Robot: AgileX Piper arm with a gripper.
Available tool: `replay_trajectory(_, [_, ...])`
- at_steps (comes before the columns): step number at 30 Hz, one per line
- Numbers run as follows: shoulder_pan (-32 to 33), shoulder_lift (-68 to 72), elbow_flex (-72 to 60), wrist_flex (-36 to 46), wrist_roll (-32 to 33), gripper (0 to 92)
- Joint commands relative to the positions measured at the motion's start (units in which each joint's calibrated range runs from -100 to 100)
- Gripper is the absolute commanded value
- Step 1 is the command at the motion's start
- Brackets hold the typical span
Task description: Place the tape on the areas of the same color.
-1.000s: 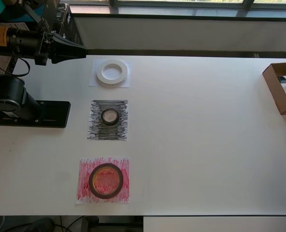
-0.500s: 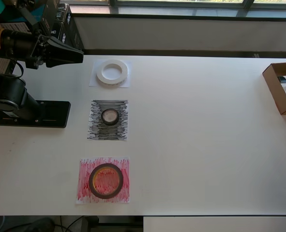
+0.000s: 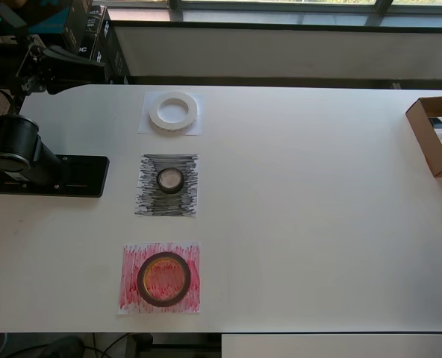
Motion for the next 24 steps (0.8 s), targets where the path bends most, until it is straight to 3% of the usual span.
replay_trajectory(1, [-0.6, -3.0, 2.0, -0.5, 0.1, 0.1])
replay_trajectory(24, [3.8, -25.2, 17.0, -0.5, 0.1, 0.1])
